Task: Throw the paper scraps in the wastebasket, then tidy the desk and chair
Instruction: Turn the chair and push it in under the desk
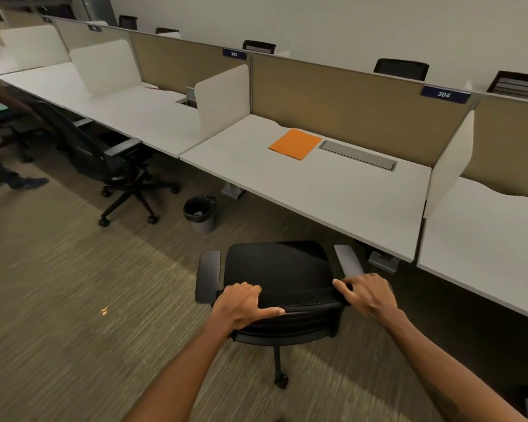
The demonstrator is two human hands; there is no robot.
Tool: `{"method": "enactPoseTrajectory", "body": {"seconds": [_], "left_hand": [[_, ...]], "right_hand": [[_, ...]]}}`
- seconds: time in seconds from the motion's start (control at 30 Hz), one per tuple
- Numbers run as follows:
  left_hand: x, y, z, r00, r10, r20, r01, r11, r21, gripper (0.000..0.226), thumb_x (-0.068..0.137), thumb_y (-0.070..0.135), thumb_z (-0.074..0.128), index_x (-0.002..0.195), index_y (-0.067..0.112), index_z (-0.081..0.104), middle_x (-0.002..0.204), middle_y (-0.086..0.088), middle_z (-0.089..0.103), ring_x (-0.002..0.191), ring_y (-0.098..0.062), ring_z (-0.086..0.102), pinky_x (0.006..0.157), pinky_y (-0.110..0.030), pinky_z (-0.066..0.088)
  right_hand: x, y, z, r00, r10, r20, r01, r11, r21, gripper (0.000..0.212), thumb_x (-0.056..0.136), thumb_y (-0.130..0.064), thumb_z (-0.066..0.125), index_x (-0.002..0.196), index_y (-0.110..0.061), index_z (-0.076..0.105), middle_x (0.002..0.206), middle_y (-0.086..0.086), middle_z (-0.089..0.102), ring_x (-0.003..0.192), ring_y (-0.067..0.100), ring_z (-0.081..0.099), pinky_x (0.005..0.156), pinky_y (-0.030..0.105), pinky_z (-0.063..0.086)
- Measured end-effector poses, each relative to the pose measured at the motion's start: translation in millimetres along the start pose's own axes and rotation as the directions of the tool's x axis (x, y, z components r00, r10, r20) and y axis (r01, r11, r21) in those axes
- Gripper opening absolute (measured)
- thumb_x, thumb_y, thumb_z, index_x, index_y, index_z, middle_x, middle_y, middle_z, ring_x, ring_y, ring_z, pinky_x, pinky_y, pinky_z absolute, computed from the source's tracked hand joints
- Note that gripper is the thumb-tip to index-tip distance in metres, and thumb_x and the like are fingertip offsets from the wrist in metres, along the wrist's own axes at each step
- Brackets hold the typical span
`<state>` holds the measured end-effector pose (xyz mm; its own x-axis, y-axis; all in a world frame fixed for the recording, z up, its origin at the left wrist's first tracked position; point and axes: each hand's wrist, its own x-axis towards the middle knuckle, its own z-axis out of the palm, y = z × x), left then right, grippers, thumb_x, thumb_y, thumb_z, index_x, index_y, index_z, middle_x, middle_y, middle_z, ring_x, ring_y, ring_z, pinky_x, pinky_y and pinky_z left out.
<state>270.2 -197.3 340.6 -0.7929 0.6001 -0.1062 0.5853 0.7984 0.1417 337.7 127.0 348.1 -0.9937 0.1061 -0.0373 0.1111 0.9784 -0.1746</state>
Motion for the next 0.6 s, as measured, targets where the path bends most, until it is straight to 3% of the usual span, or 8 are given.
{"method": "enactPoseTrajectory", "body": {"seconds": [0.27, 0.37, 0.47, 0.6], "left_hand": [[28.5, -48.2, -4.3, 0.998, 0.055, 0.026, -0.056, 0.998, 0.03, 0.097, 0.066, 0.101, 0.017, 0.088, 0.018, 0.062, 0.077, 0.002, 0.061, 0.071, -0.019, 0.059, 0.072, -0.042, 0.052], [42.2, -69.4, -11.0, 0.996, 0.076, 0.05, -0.078, 0.996, 0.043, 0.097, 0.067, 0.101, 0.018, 0.09, 0.017, 0.062, 0.077, 0.001, 0.06, 0.071, -0.02, 0.058, 0.071, -0.042, 0.05], [54.8, -90.4, -16.5, 0.991, 0.095, 0.094, -0.1, 0.994, 0.045, 0.096, 0.067, 0.101, 0.018, 0.088, 0.017, 0.06, 0.079, 0.001, 0.06, 0.071, -0.02, 0.057, 0.072, -0.042, 0.051], [71.7, -122.2, -24.5, 0.988, 0.118, 0.095, -0.121, 0.993, 0.018, 0.101, 0.066, 0.102, 0.02, 0.097, 0.017, 0.064, 0.086, 0.001, 0.066, 0.076, -0.019, 0.061, 0.074, -0.042, 0.052]], "right_hand": [[25.2, -29.3, 11.7, 0.997, 0.074, -0.038, -0.073, 0.997, 0.029, 0.071, 0.091, -0.071, 0.015, 0.104, -0.034, 0.075, 0.06, -0.018, 0.054, 0.063, 0.002, 0.056, 0.07, 0.026, 0.048], [41.9, -41.9, 13.9, 0.993, 0.11, -0.04, -0.11, 0.994, -0.003, 0.066, 0.092, -0.069, 0.019, 0.104, -0.035, 0.075, 0.069, -0.013, 0.067, 0.065, 0.004, 0.06, 0.072, 0.028, 0.051], [52.8, -56.6, 19.7, 0.987, 0.137, -0.087, -0.139, 0.99, -0.011, 0.072, 0.089, -0.071, 0.013, 0.101, -0.038, 0.076, 0.067, -0.012, 0.067, 0.06, 0.003, 0.054, 0.072, 0.027, 0.046], [71.2, -80.4, 23.5, 0.984, 0.15, -0.096, -0.155, 0.987, -0.049, 0.075, 0.089, -0.07, 0.008, 0.096, -0.038, 0.076, 0.068, -0.01, 0.07, 0.062, 0.006, 0.06, 0.077, 0.028, 0.047]]}}
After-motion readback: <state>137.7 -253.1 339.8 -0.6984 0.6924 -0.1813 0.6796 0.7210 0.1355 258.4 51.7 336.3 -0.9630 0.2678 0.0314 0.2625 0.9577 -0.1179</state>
